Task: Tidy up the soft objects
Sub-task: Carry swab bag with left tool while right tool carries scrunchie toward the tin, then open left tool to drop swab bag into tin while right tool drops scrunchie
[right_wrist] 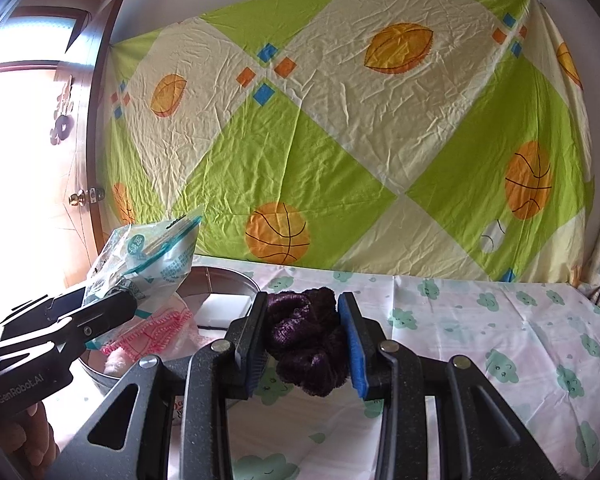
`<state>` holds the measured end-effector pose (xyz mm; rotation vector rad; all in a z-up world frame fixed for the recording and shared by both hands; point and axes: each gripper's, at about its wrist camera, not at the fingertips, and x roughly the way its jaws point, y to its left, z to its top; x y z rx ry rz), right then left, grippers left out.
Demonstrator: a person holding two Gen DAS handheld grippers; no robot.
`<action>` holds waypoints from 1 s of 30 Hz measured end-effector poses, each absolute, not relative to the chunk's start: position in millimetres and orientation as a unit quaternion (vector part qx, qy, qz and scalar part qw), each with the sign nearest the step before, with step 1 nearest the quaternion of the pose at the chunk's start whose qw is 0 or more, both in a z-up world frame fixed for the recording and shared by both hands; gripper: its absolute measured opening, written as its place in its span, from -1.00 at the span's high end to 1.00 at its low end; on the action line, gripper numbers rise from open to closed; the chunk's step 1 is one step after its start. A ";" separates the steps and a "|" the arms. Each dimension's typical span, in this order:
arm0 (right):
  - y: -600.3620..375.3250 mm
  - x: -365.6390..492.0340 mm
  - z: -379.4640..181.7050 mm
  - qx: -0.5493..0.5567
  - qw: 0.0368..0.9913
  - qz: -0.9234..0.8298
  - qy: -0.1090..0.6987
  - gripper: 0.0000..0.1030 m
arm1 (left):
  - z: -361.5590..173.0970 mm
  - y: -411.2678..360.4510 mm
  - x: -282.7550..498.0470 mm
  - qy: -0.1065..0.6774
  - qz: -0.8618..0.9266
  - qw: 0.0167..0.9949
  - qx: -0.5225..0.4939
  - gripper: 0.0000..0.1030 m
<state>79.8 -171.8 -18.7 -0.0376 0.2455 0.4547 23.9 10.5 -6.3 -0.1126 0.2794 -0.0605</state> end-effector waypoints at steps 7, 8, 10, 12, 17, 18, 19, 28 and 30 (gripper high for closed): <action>-164.7 78.6 -8.8 -0.016 0.965 0.236 0.114 0.28 | -2.1 22.4 19.7 0.137 -0.016 0.989 -0.060 0.16; -162.4 79.0 -7.4 -0.016 0.964 0.238 0.114 0.28 | -2.1 24.3 19.7 0.138 -0.013 0.989 -0.060 0.16; -157.2 79.1 -4.7 -0.020 0.964 0.242 0.111 0.28 | -1.5 29.2 20.0 0.139 -0.007 0.988 -0.062 0.16; -152.3 79.1 -2.0 -0.022 0.963 0.246 0.109 0.28 | -1.6 34.7 20.8 0.142 0.001 0.988 -0.063 0.16; -138.5 79.6 4.2 -0.031 0.960 0.257 0.104 0.28 | -2.6 48.6 23.5 0.150 0.016 0.986 -0.067 0.16; -134.8 80.8 5.4 -0.034 0.960 0.259 0.104 0.28 | -2.1 51.0 24.2 0.150 0.019 0.986 -0.066 0.16; -132.0 81.5 6.3 -0.037 0.959 0.260 0.103 0.28 | -1.6 53.4 25.1 0.151 0.022 0.986 -0.065 0.16; -107.8 90.9 18.8 -0.044 0.954 0.276 0.103 0.28 | -1.6 74.8 35.0 0.166 0.043 0.983 -0.066 0.16; -101.3 92.0 19.9 -0.051 0.953 0.279 0.103 0.28 | -2.8 78.1 37.9 0.172 0.046 0.982 -0.066 0.16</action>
